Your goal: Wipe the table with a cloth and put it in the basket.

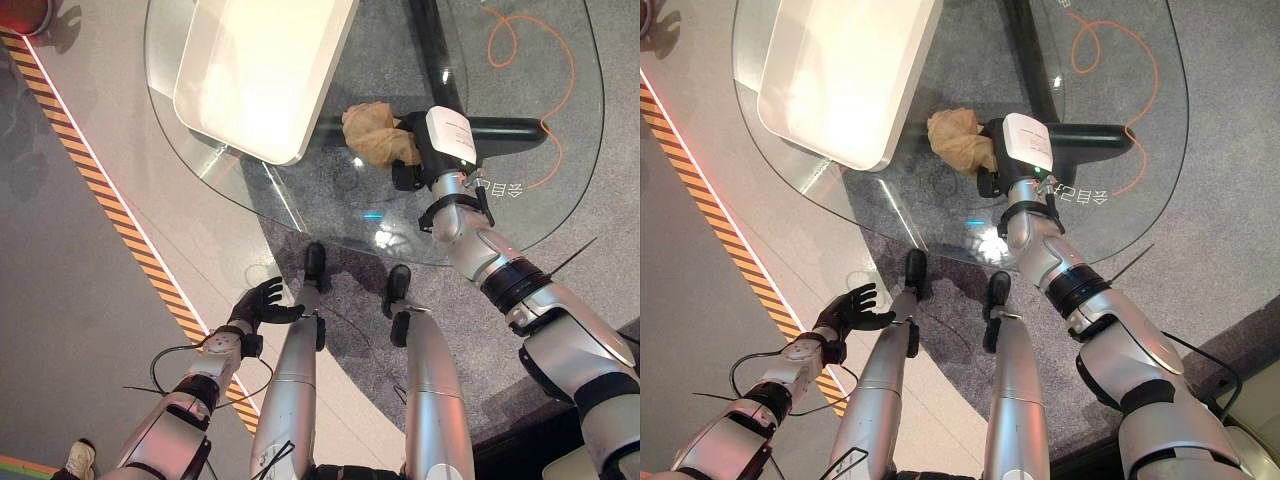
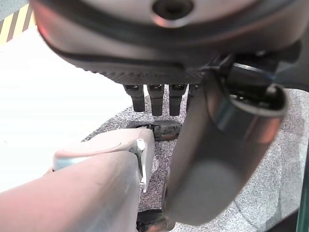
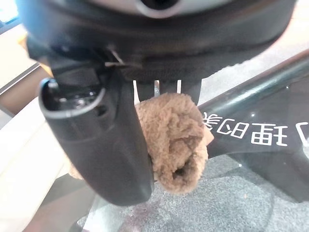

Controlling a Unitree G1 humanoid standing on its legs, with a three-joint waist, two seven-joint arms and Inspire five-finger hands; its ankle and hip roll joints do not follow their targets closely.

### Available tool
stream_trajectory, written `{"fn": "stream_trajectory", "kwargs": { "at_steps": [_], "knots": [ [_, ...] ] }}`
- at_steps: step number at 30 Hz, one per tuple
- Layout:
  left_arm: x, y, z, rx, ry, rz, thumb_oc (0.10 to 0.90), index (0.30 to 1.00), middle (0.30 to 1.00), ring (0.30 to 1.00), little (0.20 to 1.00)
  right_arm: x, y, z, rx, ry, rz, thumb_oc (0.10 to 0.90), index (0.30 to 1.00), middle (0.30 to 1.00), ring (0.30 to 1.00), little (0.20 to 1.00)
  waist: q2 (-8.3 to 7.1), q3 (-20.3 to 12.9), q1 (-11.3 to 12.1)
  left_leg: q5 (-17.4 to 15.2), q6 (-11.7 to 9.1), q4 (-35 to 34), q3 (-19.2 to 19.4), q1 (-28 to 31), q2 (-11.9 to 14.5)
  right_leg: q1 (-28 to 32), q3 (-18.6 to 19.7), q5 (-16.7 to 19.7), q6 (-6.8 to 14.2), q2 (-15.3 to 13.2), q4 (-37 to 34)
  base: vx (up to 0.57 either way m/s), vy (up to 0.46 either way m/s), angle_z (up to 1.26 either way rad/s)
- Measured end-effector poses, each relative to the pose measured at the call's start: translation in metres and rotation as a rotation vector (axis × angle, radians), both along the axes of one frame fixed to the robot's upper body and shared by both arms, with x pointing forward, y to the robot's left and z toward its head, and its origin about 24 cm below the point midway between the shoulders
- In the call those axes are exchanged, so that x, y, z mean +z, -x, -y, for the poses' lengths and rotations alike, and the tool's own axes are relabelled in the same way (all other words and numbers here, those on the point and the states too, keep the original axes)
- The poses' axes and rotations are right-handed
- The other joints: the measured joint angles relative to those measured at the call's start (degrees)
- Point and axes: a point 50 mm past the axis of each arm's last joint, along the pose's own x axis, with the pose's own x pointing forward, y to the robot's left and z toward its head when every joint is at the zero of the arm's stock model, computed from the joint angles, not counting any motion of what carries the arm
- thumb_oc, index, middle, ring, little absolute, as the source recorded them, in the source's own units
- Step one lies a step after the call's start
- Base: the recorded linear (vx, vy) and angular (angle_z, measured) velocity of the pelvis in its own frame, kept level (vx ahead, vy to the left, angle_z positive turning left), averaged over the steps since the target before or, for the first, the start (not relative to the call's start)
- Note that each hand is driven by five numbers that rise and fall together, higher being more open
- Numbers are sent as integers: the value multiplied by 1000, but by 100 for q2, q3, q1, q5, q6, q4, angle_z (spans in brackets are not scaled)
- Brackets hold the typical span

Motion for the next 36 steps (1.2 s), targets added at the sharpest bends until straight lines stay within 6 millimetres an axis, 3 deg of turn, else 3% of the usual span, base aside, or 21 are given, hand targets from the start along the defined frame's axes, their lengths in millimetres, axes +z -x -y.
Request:
{"fn": "stream_trajectory", "kwargs": {
  "at_steps": [13,18,25,30,36],
  "knots": [
    [3,-2,-5,104,60,26,800,900,900,900,900,-8,4,-7,31,-11,-11,100,300,300,300,200,2,-1,11,1,-48,27,-3,0,4,-34,-13,-79,-40,-11,125,0,0,0],
    [11,-6,-16,312,180,102,800,900,900,900,900,-15,3,-4,-5,-92,5,100,300,300,300,200,2,-1,73,-20,-74,111,-12,-11,8,-33,-14,-99,-51,-10,186,0,0,0],
    [26,-11,-29,503,207,193,800,900,900,900,900,-19,4,2,-41,-247,8,100,300,300,300,200,3,-2,123,-43,-59,165,-56,-69,9,-41,-22,-100,-54,-7,191,0,0,0],
    [49,-19,-37,657,236,321,800,900,900,900,900,-26,6,5,-66,-476,2,100,300,300,300,200,3,-2,141,-75,-61,248,-62,-98,-3,-45,-16,-108,-45,-9,227,0,0,0],
    [88,-32,-34,709,330,502,800,900,900,900,900,-32,15,9,-72,-609,24,100,300,300,300,200,-5,3,120,-110,-63,328,-73,-198,-10,-104,-16,-112,-35,-3,229,0,0,0]
  ]
}}
